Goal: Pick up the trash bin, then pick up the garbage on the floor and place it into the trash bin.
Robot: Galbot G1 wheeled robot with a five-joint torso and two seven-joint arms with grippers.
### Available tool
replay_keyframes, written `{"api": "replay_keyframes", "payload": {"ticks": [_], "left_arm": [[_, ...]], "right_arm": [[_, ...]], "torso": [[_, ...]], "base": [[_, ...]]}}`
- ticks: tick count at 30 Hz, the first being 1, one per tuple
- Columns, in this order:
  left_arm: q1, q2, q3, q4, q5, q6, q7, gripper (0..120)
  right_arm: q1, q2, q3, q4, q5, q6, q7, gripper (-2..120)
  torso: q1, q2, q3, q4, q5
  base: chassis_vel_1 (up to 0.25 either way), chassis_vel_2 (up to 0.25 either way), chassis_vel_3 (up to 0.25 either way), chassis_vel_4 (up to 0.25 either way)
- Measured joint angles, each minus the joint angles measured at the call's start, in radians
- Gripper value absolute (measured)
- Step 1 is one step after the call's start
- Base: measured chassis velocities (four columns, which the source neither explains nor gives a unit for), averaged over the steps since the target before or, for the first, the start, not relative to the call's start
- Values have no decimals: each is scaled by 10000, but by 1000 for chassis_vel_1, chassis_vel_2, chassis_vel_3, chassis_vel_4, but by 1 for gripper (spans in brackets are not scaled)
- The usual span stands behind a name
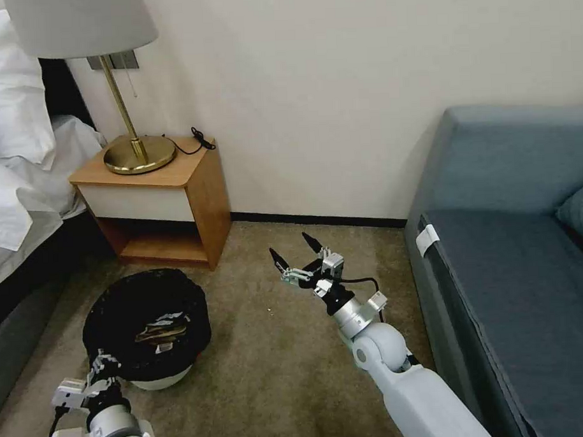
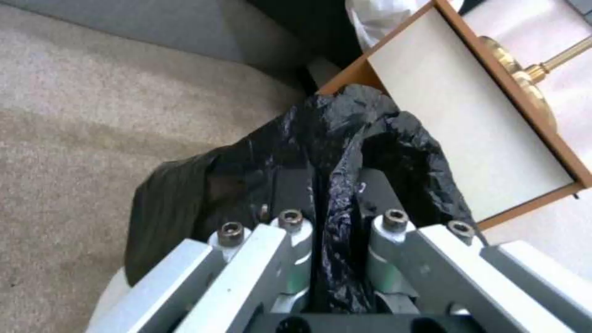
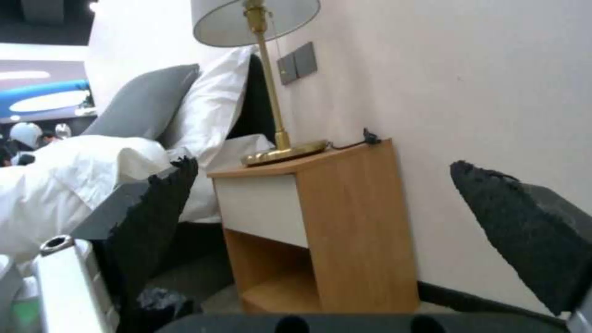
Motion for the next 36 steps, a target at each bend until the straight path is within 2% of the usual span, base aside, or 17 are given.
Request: {"api": "replay_keyframes", "payload": {"ticks": [2, 4, 5, 7, 9, 10, 11, 14, 15, 17, 18, 20, 22, 26, 27, 30, 36], "left_arm": [[-16, 23, -1, 79, -5, 47, 15, 7], [-60, 35, -16, 192, 43, 127, 37, 16], [-60, 35, -16, 192, 43, 127, 37, 16], [-102, 47, -77, 280, 289, 170, 22, 26], [-106, 60, -99, 302, 389, 189, 3, 29], [-97, 136, -124, 348, 741, 237, -32, 39], [-97, 136, -124, 348, 741, 237, -32, 39], [-44, 250, -131, 488, 2401, 26, 7, 54], [-44, 250, -131, 488, 2401, 26, 7, 54], [6, 308, -105, 487, 3569, -169, 139, 63], [6, 308, -105, 487, 3569, -169, 139, 63], [40, 344, -77, 395, 4706, -289, 312, 73], [36, 355, -53, 321, 5376, -315, 395, 83], [52, 355, -42, 245, 5863, -323, 442, 91], [91, 347, -44, 171, 6360, -333, 460, 97], [144, 313, -27, -80, 7449, -345, 587, 100], [22, 391, 246, -657, 7933, 152, 649, 100]], "right_arm": [[49, 8, -1, -41, 27, -12, 43, 100], [167, 47, -28, -115, 48, -35, 233, 100], [167, 47, -28, -115, 48, -35, 233, 100], [246, 90, -87, -125, 30, -94, 747, 100], [259, 107, -105, -113, 6, -121, 996, 100], [267, 158, -120, -64, -66, -220, 1628, 100], [267, 158, -120, -64, -66, -220, 1628, 100], [274, 228, -84, 67, -244, -579, 3039, 100], [274, 228, -84, 67, -244, -579, 3039, 100], [275, 259, -28, 158, -298, -872, 3816, 100], [275, 259, -28, 158, -298, -872, 3816, 100], [277, 315, 62, 257, -296, -1139, 4496, 100], [229, 395, 145, 343, -293, -1295, 4932, 100], [123, 476, 185, 454, -307, -1413, 5187, 100], [18, 537, 209, 573, -372, -1517, 5383, 100], [-340, 733, 347, 873, -543, -1734, 5806, 100], [-1322, 884, 677, 1517, -1006, -1884, 5952, 100]], "torso": [[0, 0, 0, 0, 1], [0, 0, 0, 0, 0], [0, 0, 0, 0, 0], [0, 0, 0, 1, 1], [0, 0, 0, 0, -1], [0, 0, 0, 0, 1], [0, 0, 0, 0, 1], [0, 0, 0, 1, 0], [0, 0, 0, 1, 0], [0, 0, 0, 0, 2], [0, 0, 0, 0, 2], [0, 0, 0, 0, 0], [0, 1, 0, 0, 1], [0, 0, 0, 0, 1], [0, 0, 0, 1, 0], [0, 0, 0, 2, 1], [0, 0, 0, 0, 1]], "base": [[0, 0, 0, 0], [0, 0, 0, 0], [0, 0, 0, 0], [0, 0, 0, 0], [0, 0, 0, 0], [0, 0, 0, 0], [0, 0, 0, 0], [0, 0, 0, 0], [0, 0, 0, 0], [0, 0, 0, 0], [0, 0, 0, 0], [0, 0, 0, 0], [0, 0, 0, 0], [0, 0, 0, 0], [0, 0, 0, 0], [0, 0, 0, 0], [0, 0, 0, 0]]}}
